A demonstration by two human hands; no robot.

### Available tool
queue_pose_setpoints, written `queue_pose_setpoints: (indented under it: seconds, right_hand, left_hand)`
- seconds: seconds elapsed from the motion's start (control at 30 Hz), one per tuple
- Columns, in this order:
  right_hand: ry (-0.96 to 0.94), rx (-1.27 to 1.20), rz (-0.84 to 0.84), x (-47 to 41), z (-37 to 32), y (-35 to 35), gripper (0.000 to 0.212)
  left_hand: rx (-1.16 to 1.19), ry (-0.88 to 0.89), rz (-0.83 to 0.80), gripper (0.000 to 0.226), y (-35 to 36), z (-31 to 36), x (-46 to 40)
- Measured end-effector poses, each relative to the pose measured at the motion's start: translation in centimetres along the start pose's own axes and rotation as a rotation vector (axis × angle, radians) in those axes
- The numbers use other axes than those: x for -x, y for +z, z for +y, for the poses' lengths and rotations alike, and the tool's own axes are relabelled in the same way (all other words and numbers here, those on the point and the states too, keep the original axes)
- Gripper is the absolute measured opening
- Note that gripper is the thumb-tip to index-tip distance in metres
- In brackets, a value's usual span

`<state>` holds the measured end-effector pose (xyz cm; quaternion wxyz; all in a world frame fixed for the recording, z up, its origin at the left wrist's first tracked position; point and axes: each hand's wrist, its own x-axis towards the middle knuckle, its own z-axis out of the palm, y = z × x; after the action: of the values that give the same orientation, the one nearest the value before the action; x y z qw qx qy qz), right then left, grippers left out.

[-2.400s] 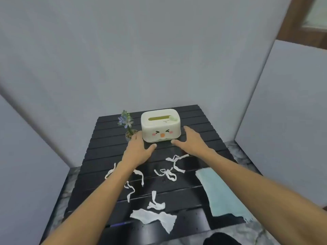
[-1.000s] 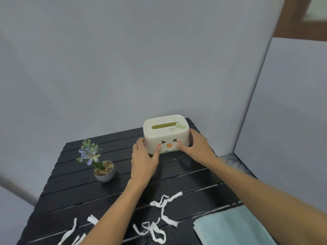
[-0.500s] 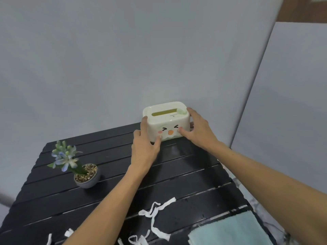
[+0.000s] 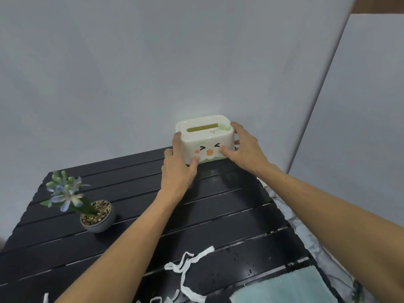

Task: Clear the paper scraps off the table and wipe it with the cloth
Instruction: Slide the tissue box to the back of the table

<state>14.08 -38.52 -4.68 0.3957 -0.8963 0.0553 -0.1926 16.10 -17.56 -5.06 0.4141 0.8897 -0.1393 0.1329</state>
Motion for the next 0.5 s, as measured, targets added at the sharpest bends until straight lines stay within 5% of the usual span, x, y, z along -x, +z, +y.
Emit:
queue_pose_setpoints:
  seconds: [0.3,0.5]
  right_hand:
    - [0.019,-0.010,-0.009,0.4,-0.2,0.1,0.081]
    - [0.159,0.058,0.005,2.3,-0.9,-0.1,0.103]
  left_hand:
    - [0.015,-0.028,-0.032,0.081,-0.4,-0.1,0.0]
    - [0.005,-0.059,-0.105,0.086,-2.2,-0.4,1.7]
